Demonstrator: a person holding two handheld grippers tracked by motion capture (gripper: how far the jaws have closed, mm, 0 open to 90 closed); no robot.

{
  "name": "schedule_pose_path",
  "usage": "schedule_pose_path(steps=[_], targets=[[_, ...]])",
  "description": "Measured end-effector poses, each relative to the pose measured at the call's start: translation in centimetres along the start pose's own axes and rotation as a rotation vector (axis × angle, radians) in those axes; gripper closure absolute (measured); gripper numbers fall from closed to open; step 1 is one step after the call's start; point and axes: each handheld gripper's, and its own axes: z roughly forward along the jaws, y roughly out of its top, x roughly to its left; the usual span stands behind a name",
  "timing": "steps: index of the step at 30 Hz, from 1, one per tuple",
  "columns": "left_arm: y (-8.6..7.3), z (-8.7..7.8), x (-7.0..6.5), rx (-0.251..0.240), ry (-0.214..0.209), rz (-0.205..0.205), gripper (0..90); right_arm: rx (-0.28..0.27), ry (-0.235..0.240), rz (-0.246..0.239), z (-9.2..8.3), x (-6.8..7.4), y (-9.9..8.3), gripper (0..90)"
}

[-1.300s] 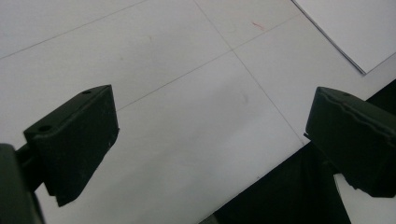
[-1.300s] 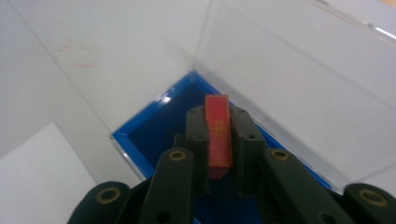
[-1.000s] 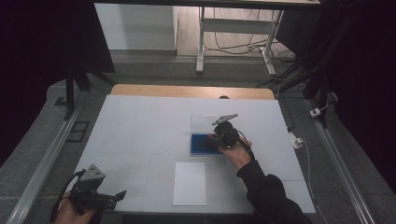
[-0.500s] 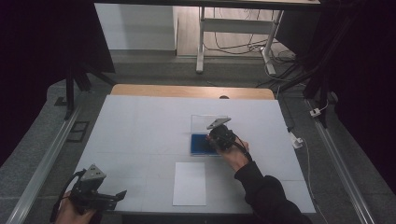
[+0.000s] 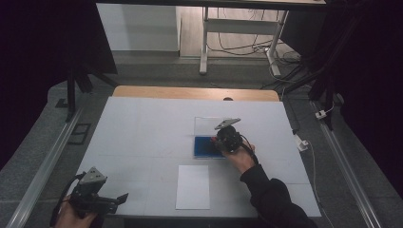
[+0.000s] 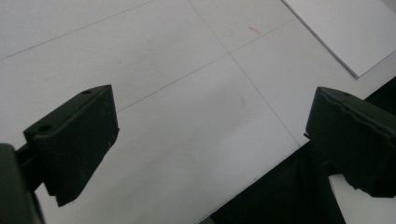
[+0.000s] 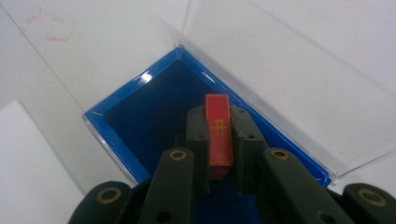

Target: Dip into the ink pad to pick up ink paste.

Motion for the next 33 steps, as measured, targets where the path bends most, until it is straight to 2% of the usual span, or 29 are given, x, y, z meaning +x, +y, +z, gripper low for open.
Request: schedule_pose_path(steps=[3, 4, 6, 10, 15, 22, 24, 29, 33], targets=[[-0.1, -0.1, 0.1, -0.014, -0.01, -0.009, 2.0, -0.005, -0.03, -0.049, 0.0, 0.5, -0.1, 80.2], [-0.1, -0.3, 0.2, -0.025, -0.016, -0.019, 1.6, -0.007, -0.033, -0.052, 0.0, 0.6, -0.1, 80.2], [-0.1, -0.3, 0.3, -0.03, -0.023, -0.022, 1.5, -0.007, -0.028, -0.047, 0.0, 0.5, -0.1, 80.2], [-0.2, -0.5, 0.6, -0.048, -0.051, -0.029, 1.3, -0.026, 0.015, 0.018, 0.0, -0.2, -0.3, 80.1], [-0.2, -0.4, 0.7, -0.04, -0.07, -0.028, 1.5, -0.021, 0.017, 0.022, -0.1, -0.3, -0.3, 80.0], [-0.2, -0.4, 0.8, -0.043, -0.069, -0.048, 0.0, -0.018, 0.007, 0.009, -0.2, -0.1, -0.1, 79.7], [-0.2, -0.4, 0.8, -0.042, -0.072, -0.048, 0.0, -0.036, 0.019, 0.012, -0.4, -0.1, -0.1, 79.7], [-0.2, -0.3, 0.7, -0.034, -0.069, -0.034, 0.2, -0.053, 0.031, 0.0, -1.1, 0.2, 0.2, 79.7], [-0.1, -0.2, 0.5, -0.022, -0.06, -0.02, 0.9, -0.06, 0.058, -0.035, -2.2, 0.4, 0.1, 79.6]])
